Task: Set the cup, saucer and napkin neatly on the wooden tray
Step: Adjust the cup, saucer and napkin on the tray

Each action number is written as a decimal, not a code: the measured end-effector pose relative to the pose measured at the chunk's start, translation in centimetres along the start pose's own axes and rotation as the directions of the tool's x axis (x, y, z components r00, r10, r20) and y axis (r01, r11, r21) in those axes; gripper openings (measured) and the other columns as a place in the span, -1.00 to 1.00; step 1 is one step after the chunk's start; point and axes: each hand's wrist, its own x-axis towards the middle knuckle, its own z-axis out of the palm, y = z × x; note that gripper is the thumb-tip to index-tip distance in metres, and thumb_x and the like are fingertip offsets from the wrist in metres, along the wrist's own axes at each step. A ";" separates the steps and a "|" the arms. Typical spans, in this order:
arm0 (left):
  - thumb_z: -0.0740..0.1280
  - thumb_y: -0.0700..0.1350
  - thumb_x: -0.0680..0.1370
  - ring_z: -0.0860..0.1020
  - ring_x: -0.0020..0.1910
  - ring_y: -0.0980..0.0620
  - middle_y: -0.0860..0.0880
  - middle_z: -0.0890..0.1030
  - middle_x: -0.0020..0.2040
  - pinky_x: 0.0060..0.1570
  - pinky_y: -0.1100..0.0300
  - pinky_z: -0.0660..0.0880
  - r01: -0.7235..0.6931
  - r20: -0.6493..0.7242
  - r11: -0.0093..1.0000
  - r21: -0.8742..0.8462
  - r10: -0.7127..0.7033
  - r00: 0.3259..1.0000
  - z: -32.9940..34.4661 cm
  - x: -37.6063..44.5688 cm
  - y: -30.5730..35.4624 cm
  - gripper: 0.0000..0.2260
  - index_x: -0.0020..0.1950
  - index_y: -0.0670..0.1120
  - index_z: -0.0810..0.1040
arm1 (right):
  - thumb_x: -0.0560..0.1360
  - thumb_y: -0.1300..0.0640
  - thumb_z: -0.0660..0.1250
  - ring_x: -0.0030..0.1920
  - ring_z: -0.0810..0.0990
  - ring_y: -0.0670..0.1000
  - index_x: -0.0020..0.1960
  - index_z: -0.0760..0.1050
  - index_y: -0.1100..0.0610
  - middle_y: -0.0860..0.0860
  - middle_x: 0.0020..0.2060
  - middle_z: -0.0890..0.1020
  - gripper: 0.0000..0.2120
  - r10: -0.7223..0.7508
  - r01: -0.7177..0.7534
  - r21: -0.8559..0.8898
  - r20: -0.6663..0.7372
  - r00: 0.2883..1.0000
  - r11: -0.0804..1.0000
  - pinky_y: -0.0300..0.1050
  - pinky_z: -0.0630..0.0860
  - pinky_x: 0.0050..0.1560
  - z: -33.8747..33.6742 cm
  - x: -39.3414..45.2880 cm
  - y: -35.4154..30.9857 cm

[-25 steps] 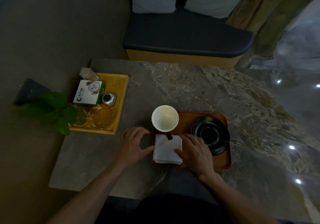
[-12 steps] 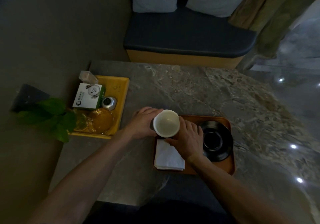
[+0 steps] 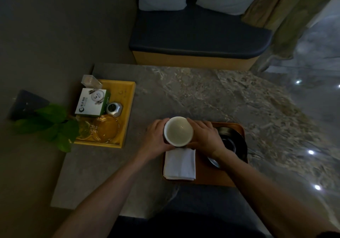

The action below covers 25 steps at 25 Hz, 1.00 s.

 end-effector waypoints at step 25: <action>0.61 0.15 0.17 0.32 0.32 0.10 0.06 0.42 0.35 0.22 0.13 0.27 -0.029 0.071 0.998 0.047 0.026 0.997 -0.6 0.1 0.0 -0.13 0.40 0.13 0.30 | 0.50 0.01 0.34 0.04 0.52 0.05 0.11 0.58 -0.12 -0.08 0.02 0.68 -0.80 0.069 -0.084 -0.048 -0.255 0.964 0.995 0.04 0.37 -0.01 0.7 -3.1 1.8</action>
